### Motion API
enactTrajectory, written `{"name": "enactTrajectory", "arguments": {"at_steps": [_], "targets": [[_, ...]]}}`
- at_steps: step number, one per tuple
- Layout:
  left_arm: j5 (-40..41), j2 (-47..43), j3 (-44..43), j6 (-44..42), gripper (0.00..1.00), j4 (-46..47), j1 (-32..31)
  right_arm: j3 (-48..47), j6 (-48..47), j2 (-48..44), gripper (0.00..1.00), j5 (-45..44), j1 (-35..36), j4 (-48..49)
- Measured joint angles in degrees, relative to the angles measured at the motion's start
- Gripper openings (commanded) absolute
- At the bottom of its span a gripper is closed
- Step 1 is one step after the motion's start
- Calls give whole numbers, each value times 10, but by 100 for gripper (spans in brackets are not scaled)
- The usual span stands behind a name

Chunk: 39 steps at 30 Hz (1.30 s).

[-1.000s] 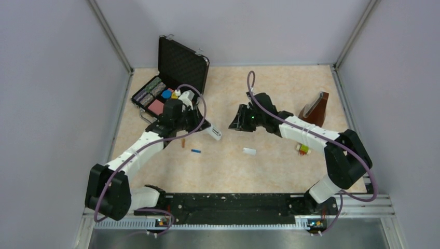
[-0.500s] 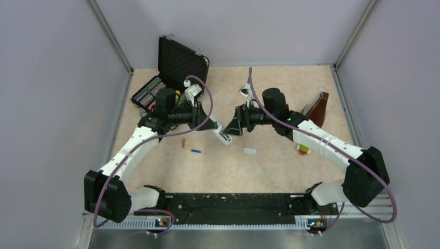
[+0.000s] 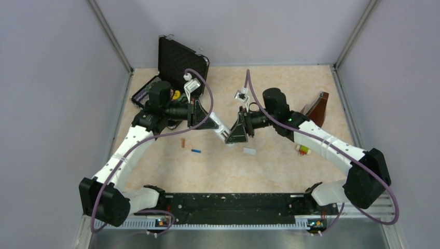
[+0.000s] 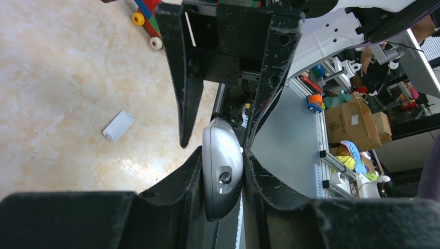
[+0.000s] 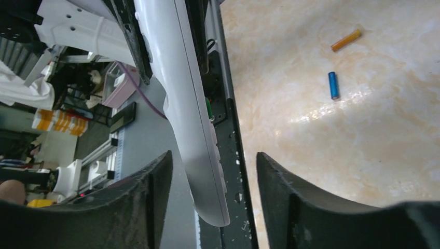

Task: Load the batteries into the remote control

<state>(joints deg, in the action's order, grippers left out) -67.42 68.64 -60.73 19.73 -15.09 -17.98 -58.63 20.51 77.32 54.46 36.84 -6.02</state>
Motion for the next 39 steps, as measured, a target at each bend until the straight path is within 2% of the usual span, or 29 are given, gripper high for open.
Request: {"name": "enactTrajectory", "arguments": {"at_steps": [1,5,8,9,11,14,18,27,34,36,37,38,39], "targets": [[-2,0,-3,0,0,0,0,0,0,0,45,5,2,0],[-7,0,-9,0,0,0,0,-8,6,6,33,29,7,-5],[-7,0,-11,0,0,0,0,-15,9,12,20,37,10,-4],[-9,0,-11,1,8,0,0,-15,12,13,14,41,10,-4],[-10,0,-11,4,31,-2,0,-15,13,13,4,50,10,1],[0,-3,-11,12,53,-3,0,-15,32,16,0,53,10,13],[54,-13,-8,58,60,24,0,-11,97,19,0,33,13,73],[182,-62,75,270,47,215,0,1,232,22,0,-28,13,231],[255,-77,88,328,48,272,0,1,294,47,0,-37,22,307],[262,-77,90,340,39,283,0,1,304,52,0,-37,27,317],[264,-77,91,344,28,289,0,1,310,55,0,-37,30,323],[266,-77,94,349,11,294,0,1,314,57,0,-37,31,328],[266,-77,96,358,0,299,0,1,318,59,3,-39,32,330]]}}
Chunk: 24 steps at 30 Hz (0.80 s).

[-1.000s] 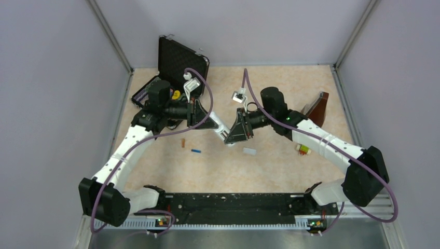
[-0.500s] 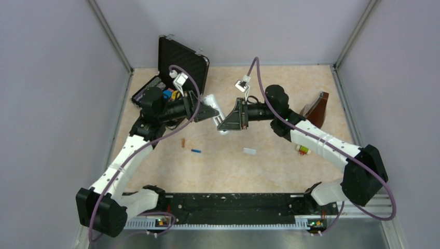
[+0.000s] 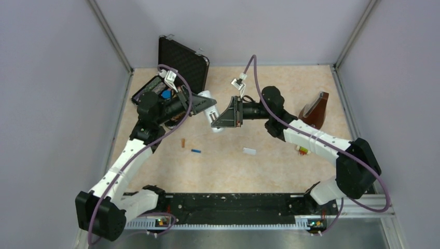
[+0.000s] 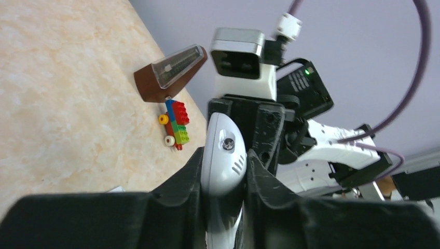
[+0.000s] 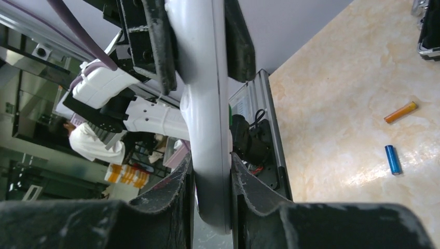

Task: Load the batteries into the remote control

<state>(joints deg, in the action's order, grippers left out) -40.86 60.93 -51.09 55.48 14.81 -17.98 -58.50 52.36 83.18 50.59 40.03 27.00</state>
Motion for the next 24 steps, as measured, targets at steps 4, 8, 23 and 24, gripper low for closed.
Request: {"name": "enactTrajectory", "arguments": {"at_steps": [4,8,23,24], "targets": [[-2,-2,3,10,0,14,-1,0,16,6,46,3,0,9],[31,-10,3,-36,0,-37,-1,0,28,6,68,-43,1,-11],[556,-171,-62,-294,0,-465,-1,-40,133,67,49,-395,93,-260],[584,-183,-62,-297,0,-478,-1,-45,148,83,48,-412,106,-270]]}}
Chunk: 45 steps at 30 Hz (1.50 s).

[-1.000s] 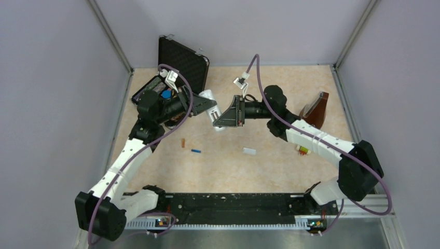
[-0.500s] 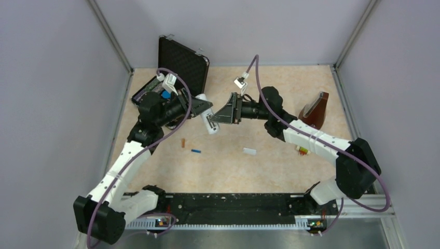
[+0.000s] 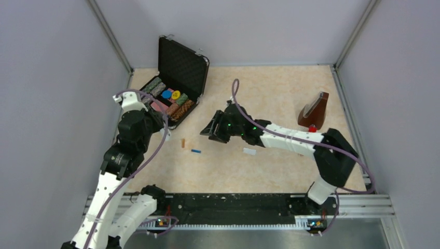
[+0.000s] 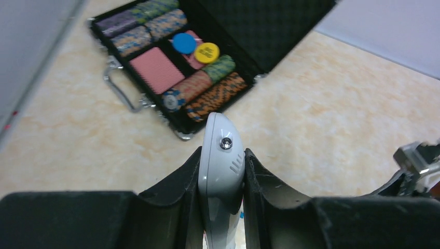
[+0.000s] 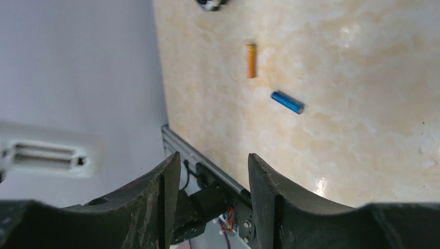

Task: Load the batteries into the remote control

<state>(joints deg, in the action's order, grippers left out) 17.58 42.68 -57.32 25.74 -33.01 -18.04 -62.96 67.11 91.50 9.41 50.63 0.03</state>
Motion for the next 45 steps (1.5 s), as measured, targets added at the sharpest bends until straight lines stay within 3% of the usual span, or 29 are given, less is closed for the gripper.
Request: {"name": "enactTrajectory", "arguments": {"at_steps": [4,10,17,22,27,38,45], "targets": [[71,-30,0,-4,0,-38,0,-80,12,101,45,-71,50,-80],[116,-49,0,8,0,-80,0,-237,-126,218,51,-116,78,-136],[185,-60,0,36,0,-144,0,-254,-322,249,55,-72,78,-150],[200,-71,0,42,0,-153,0,-252,-492,265,53,1,78,-175],[203,-64,-1,62,0,-169,0,-254,-593,276,50,12,78,-183],[263,-74,-18,109,0,-212,0,-264,-653,314,45,12,82,-186],[301,-89,-30,115,0,-216,0,-282,-679,328,43,-35,105,-194]]}}
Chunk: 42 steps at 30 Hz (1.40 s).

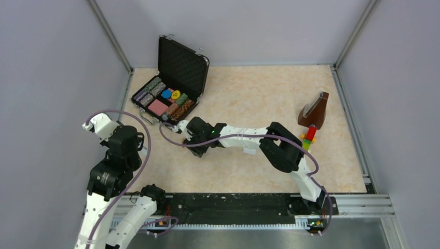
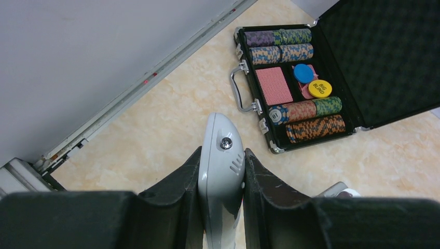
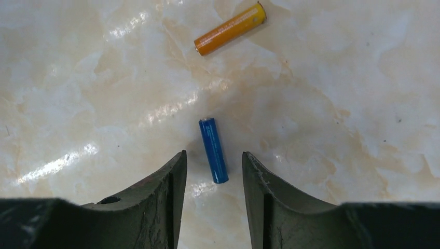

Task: Load the batteries into the remote control

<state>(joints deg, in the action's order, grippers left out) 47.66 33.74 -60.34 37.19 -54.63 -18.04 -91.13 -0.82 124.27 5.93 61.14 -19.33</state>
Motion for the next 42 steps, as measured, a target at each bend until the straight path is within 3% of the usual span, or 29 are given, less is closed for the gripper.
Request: {"name": "enactTrajectory", "arguments": {"at_steps": [3,8,11,18,24,31,42], "targets": [[9,-4,0,0,0,0,0,-17,-9,11,40,-17,11,0],[29,-15,-2,-7,0,1,0,-18,-16,14,16,-36,18,-2],[37,-22,-5,-12,0,2,0,-24,-16,16,7,-45,17,-5],[42,-29,-5,-14,0,2,0,-12,-7,10,0,-59,18,6],[7,-32,-14,-14,0,2,0,86,9,-62,0,-68,17,35],[-97,-29,-10,-18,0,33,0,229,19,-271,2,-60,17,87],[-378,66,35,-26,0,184,0,274,-17,-538,6,-59,17,137]]}}
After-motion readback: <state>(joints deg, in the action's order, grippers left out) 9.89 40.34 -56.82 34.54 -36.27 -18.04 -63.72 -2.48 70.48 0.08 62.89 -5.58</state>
